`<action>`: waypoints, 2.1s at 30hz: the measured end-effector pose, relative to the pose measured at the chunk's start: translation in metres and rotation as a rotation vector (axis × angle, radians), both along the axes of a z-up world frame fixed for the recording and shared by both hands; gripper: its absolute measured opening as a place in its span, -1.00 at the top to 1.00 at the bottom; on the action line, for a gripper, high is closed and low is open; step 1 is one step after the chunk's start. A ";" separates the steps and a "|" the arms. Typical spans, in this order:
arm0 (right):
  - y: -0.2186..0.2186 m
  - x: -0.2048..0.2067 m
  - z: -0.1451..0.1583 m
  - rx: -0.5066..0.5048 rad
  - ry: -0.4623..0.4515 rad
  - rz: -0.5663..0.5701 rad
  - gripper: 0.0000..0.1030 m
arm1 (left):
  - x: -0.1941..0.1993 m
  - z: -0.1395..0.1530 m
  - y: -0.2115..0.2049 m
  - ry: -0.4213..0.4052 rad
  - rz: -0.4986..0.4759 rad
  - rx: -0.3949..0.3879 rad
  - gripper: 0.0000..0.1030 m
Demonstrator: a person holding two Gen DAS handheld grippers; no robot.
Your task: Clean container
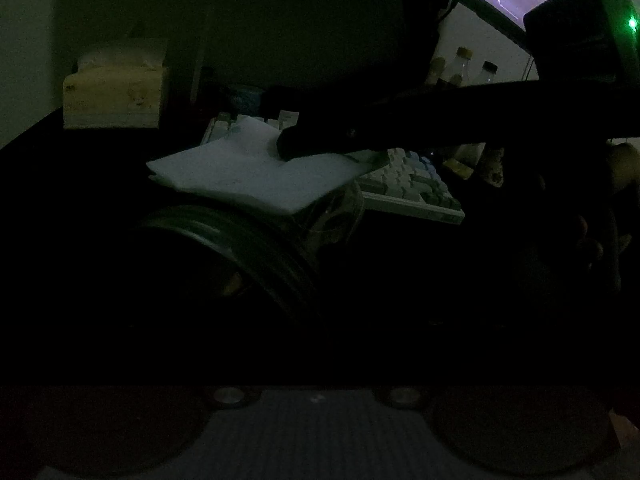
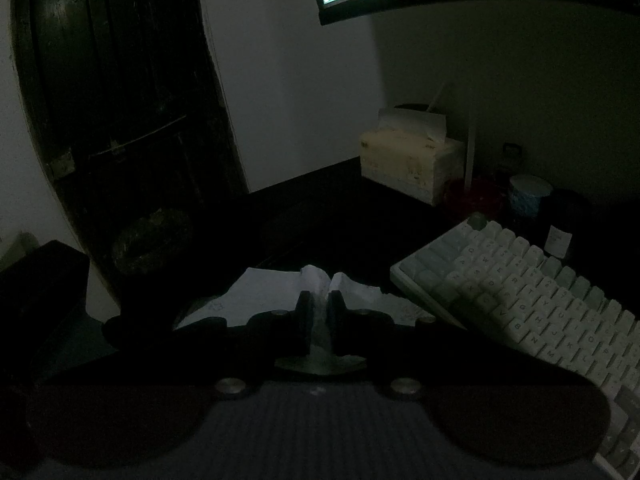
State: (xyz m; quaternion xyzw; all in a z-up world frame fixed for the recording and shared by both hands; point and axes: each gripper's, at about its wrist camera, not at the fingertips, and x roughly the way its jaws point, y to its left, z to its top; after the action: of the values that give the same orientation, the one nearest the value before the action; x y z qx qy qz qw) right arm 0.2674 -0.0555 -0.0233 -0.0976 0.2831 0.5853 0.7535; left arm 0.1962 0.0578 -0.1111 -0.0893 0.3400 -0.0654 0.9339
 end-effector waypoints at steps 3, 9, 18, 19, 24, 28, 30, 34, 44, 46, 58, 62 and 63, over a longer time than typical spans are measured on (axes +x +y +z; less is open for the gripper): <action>0.000 0.000 0.000 0.000 0.000 -0.001 0.79 | -0.001 0.000 0.000 0.000 0.001 -0.001 -0.36; 0.001 -0.001 0.001 -0.002 0.001 -0.005 0.79 | -0.001 0.000 -0.001 0.000 0.002 0.000 -0.36; 0.001 -0.001 0.000 -0.002 -0.001 0.002 0.79 | 0.000 0.001 -0.001 0.000 0.003 0.003 -0.36; -0.001 0.001 0.000 -0.002 -0.003 0.011 0.79 | 0.000 0.001 -0.001 0.000 0.003 0.003 -0.36; 0.005 -0.005 0.002 -0.004 0.000 -0.018 0.79 | -0.001 0.000 0.002 -0.001 -0.007 0.005 -0.36; 0.004 -0.004 0.001 -0.003 0.001 -0.018 0.79 | 0.001 0.000 0.006 0.001 -0.012 0.001 -0.36; 0.004 -0.003 0.001 -0.003 0.001 -0.017 0.79 | 0.001 0.001 0.006 0.001 -0.013 0.001 -0.36; 0.004 -0.002 0.001 -0.003 0.000 -0.018 0.79 | 0.000 0.001 0.006 0.000 -0.011 0.003 -0.36; 0.003 0.000 0.000 -0.003 -0.002 -0.016 0.79 | 0.001 0.000 0.007 -0.001 -0.012 0.003 -0.36; 0.003 0.000 0.000 -0.003 -0.003 -0.016 0.79 | 0.001 0.001 0.008 0.000 -0.013 0.004 -0.36; 0.001 -0.003 0.001 -0.003 0.015 -0.016 0.79 | -0.001 0.001 0.006 0.001 -0.015 0.000 -0.36; 0.003 -0.012 0.003 0.006 0.051 0.033 0.79 | -0.004 0.001 -0.002 -0.005 -0.050 0.037 -0.33; 0.003 -0.016 0.004 0.014 0.075 0.061 0.79 | -0.004 0.001 -0.003 -0.006 -0.063 0.044 -0.33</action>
State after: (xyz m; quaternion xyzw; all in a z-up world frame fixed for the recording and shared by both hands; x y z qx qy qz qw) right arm 0.2519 -0.0521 -0.0193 -0.0790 0.3041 0.6132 0.7248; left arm 0.1918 0.0544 -0.1101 -0.0578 0.3411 -0.0877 0.9341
